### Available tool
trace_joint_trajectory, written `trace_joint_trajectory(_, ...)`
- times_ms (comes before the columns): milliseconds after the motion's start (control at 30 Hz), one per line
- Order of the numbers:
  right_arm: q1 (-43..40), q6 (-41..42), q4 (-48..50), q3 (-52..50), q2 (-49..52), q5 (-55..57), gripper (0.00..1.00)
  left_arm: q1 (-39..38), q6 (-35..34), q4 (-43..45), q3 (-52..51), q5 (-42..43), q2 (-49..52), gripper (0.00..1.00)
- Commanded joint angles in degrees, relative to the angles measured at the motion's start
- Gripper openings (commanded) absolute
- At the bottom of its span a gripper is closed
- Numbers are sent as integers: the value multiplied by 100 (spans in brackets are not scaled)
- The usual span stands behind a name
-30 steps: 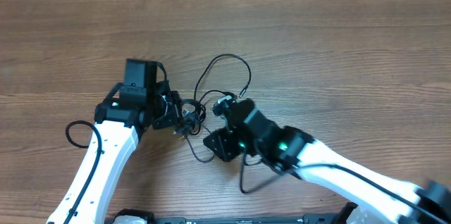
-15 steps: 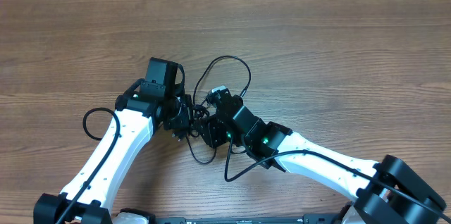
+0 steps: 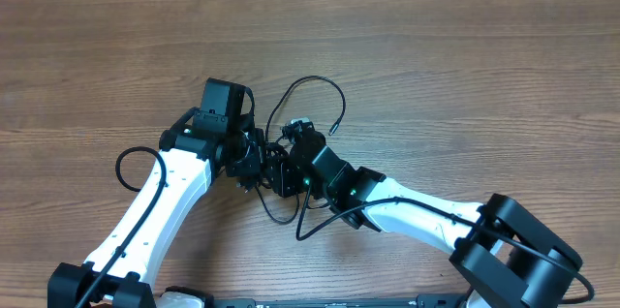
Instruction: Untangle cables
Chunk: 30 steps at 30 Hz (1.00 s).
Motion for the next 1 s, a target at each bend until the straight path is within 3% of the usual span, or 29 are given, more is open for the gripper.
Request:
trace_joint_trajectory(0,4,160,289,9,212,-24,46,-33,-63,-11,92,72,72,4)
trace_joint_trajectory(167,4,662,748,9,527,-26,43,-37,-61,-17,92,74,72,5)
trace_joint_trajectory(333,4,750,732,9,544,-299,4,-4,-63,-13,92,72,72,4)
trace_joint_trajectory(500,-186,496,297,9,297,-1434,4,280,-31,-24,92,79,70,4)
trace_joint_trajectory(633,-584,-155,-1051,9,-577,-1766,4,702,166,-24,94,396,70,4)
trace_joint_trajectory(800,-844,-1283,-2664,9,-2328,-1644,4,1147,219,-15,94,831,70,4)
trace_joint_trajectory(967,-1045,-1436,-4048,9,-4166,-463,4,1353,221,267,94,1408,70,4)
